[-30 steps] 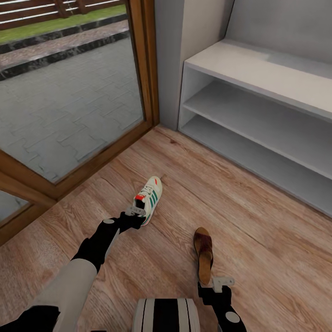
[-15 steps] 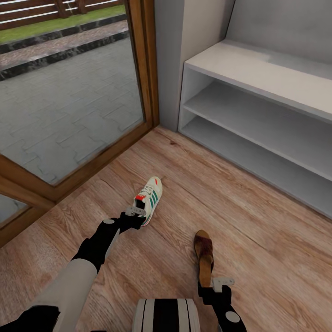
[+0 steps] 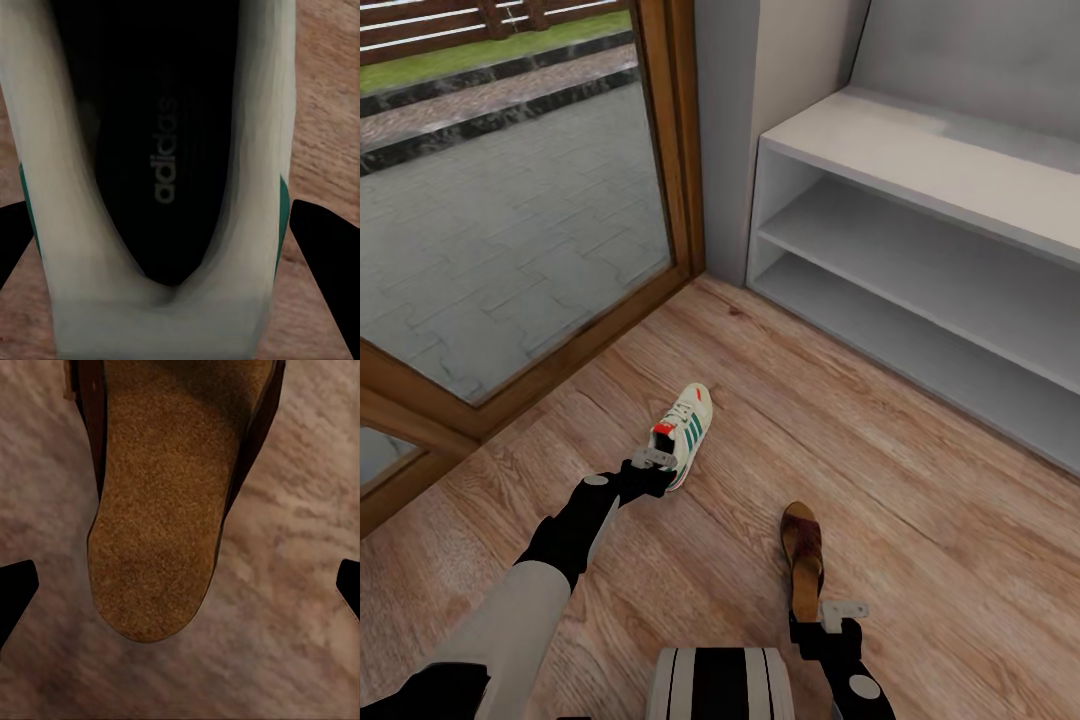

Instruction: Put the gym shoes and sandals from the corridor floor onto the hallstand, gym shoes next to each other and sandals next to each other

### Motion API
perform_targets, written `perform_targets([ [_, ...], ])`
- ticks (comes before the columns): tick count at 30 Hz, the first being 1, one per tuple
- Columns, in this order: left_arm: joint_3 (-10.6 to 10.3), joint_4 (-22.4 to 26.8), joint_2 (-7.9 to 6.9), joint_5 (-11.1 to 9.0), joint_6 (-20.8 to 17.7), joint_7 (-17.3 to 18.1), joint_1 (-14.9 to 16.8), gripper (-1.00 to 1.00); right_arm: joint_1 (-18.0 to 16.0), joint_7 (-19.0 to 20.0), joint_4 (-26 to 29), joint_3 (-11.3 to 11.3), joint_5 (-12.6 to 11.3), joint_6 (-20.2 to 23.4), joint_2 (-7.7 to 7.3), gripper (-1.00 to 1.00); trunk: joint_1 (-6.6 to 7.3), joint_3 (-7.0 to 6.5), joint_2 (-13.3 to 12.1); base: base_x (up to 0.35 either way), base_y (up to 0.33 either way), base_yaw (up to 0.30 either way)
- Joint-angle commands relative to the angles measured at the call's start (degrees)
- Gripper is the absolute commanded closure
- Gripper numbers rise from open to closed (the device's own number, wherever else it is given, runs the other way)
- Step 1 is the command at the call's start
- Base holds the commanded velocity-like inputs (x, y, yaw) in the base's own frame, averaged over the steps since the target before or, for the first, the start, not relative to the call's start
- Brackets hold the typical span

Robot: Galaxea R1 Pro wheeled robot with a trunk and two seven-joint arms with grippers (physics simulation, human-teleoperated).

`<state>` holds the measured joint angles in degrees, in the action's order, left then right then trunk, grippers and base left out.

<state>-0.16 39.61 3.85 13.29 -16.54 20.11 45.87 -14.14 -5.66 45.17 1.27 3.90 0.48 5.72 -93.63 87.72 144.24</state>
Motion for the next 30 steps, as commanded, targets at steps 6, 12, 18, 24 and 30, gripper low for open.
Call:
perform_targets([
  [6, 0.07, 0.11, 0.02, 0.43, -0.25, 0.28, 0.00, 1.00, -0.01, -0.38, 0.02, 0.13, 0.41, 0.05, -0.01, -1.00, 0.00, 0.03, 0.01, 0.083, 0.000, 0.000],
  [12, 0.07, 0.16, 0.02, 0.50, -0.25, 0.28, 0.00, 1.00, -0.01, -0.40, 0.08, 0.13, 0.41, 0.05, -0.01, -1.00, 0.00, 0.03, 0.01, 0.011, 0.000, 0.000],
  [18, 0.07, 0.20, 0.05, 0.51, -0.25, 0.25, 0.00, 1.00, -0.01, -0.40, 0.10, 0.13, 0.41, 0.05, -0.01, -1.00, 0.00, 0.03, 0.01, 0.077, 0.000, 0.000],
  [24, 0.07, 0.13, 0.02, 0.51, -0.25, 0.26, 0.00, 1.00, -0.01, -0.39, 0.10, 0.13, 0.41, 0.05, -0.01, -1.00, 0.00, 0.03, 0.01, 0.029, 0.000, 0.000],
  [30, 0.07, 0.19, 0.02, 0.51, -0.24, 0.21, 0.00, 1.00, -0.01, -0.40, 0.10, 0.13, 0.41, 0.05, -0.01, -1.00, 0.00, 0.03, 0.01, 0.004, 0.000, 0.000],
])
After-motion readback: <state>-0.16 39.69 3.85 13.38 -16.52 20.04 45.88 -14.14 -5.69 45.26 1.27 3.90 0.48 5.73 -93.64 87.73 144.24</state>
